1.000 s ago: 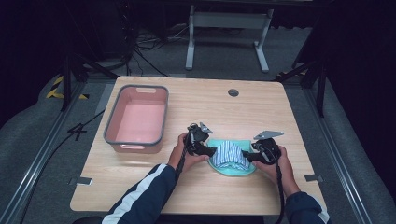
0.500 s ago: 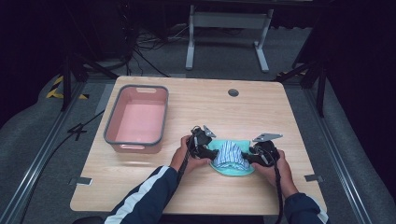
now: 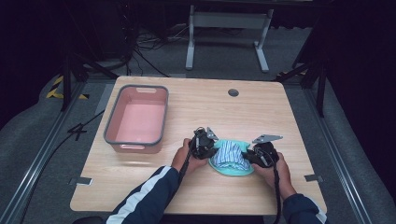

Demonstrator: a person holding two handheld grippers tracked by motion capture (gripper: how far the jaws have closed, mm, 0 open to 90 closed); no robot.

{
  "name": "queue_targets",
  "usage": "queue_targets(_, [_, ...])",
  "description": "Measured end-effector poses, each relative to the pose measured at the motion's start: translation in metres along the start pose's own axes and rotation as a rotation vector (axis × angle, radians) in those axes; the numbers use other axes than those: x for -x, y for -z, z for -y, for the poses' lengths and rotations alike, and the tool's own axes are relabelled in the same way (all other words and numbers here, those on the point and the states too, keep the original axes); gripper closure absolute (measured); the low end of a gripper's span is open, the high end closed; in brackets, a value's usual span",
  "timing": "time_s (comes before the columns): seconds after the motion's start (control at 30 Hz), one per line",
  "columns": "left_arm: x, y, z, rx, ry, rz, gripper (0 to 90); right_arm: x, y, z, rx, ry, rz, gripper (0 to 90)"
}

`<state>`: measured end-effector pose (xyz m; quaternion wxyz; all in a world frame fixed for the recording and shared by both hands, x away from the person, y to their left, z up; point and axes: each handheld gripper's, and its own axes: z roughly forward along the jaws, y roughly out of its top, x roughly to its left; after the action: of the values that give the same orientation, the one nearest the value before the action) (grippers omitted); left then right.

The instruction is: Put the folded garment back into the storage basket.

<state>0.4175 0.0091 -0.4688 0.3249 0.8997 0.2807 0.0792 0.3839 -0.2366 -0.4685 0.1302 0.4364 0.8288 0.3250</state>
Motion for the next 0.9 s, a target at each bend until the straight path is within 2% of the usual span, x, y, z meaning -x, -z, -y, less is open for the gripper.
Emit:
queue_targets(0.17, [0.0,0.002,-0.004,-0.012,-0.004,-0.02,80.8,0.001,0.003,0.0,0.005,-0.024,-0.01,79.2])
queue_targets(0.4, [-0.002,0.008,-0.011,-0.011,-0.006,-0.015,81.8,0.0,0.009,-0.003,0.025,-0.052,-0.007,79.5])
queue_targets(0.6, [-0.001,0.015,-0.017,-0.003,-0.028,-0.031,82.2,0.0,0.016,-0.01,0.053,-0.058,-0.009,79.6])
queue_targets(0.9, [-0.003,0.034,-0.025,0.01,-0.05,-0.031,82.8,-0.009,0.021,-0.026,0.07,-0.051,-0.007,79.9])
